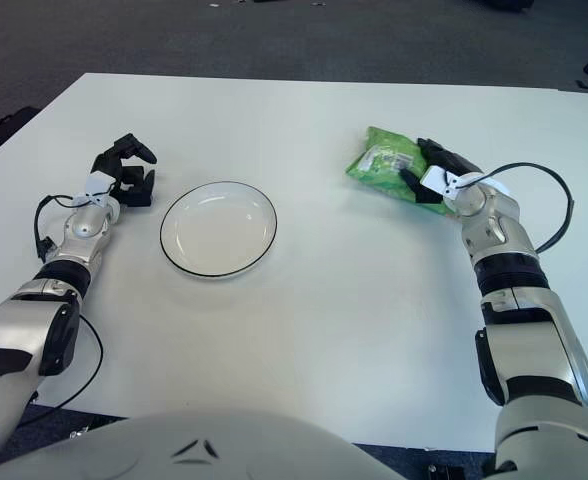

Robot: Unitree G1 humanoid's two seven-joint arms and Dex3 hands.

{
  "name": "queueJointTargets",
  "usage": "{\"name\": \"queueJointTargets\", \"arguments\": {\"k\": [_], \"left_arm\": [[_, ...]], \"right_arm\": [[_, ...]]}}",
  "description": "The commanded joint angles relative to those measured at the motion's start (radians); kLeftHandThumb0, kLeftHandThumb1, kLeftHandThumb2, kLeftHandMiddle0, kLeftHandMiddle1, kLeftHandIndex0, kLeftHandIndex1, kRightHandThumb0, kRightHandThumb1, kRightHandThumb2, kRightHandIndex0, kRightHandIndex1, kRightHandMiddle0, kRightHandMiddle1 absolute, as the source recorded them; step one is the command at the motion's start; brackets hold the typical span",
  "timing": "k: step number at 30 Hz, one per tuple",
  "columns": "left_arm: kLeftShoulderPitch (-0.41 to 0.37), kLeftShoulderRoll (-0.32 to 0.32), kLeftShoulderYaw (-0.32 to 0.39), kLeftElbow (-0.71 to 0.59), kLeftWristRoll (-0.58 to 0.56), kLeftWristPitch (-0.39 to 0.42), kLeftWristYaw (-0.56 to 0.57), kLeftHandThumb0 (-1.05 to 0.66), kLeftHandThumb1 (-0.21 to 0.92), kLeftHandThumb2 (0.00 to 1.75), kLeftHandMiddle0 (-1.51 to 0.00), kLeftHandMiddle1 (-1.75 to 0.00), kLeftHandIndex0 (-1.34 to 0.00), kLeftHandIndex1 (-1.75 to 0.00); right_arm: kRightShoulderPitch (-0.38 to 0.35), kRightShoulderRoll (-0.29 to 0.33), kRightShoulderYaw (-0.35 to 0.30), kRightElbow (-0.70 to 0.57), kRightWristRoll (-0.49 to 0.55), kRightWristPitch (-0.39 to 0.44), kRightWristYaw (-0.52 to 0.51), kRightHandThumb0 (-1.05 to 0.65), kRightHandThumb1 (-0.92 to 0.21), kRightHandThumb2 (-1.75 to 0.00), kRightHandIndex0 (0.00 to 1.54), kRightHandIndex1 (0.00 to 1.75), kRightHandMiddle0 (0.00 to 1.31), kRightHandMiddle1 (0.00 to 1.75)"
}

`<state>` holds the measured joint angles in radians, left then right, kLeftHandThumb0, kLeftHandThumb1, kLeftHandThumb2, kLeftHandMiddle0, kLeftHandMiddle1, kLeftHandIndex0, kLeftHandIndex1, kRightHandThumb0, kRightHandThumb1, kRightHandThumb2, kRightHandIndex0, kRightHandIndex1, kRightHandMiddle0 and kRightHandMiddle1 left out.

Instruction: Put the snack into the plate.

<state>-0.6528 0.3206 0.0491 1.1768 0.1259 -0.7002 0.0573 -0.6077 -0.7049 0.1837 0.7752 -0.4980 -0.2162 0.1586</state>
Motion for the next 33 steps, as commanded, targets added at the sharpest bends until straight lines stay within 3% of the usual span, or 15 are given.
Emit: {"name": "queueJointTargets", "arguments": {"k": [1,5,15,33], "left_arm": [[0.075,-0.021,-0.009,0.036,0.010,0.011,-0.001,-0.47,0.35,1.27,-1.26,-1.75,-0.58,-1.75],[0.077,-0.020,-0.011,0.035,0.012,0.013,-0.002,-0.47,0.35,1.27,-1.26,-1.75,-0.58,-1.75],[0.079,-0.016,-0.018,0.032,0.013,0.017,-0.010,-0.47,0.35,1.28,-1.27,-1.75,-0.59,-1.75],[0.084,-0.012,-0.042,0.031,0.034,0.004,0.016,-0.47,0.33,1.30,-1.27,-1.75,-0.60,-1.75]], "right_arm": [[-0.002,-0.031,0.045,0.080,-0.039,-0.129,-0.034,-0.80,-0.92,-1.07,0.25,0.13,0.00,0.36],[-0.023,-0.053,0.083,0.129,-0.070,-0.241,-0.071,-0.80,-0.92,-1.10,0.33,0.19,0.00,0.49],[-0.095,-0.080,0.168,0.226,-0.157,-0.369,-0.148,-0.77,-0.92,-1.07,0.31,0.31,0.00,0.73],[-0.217,-0.088,0.295,0.347,-0.281,-0.429,-0.271,-0.71,-0.92,-0.95,0.20,0.35,0.00,0.92]]}}
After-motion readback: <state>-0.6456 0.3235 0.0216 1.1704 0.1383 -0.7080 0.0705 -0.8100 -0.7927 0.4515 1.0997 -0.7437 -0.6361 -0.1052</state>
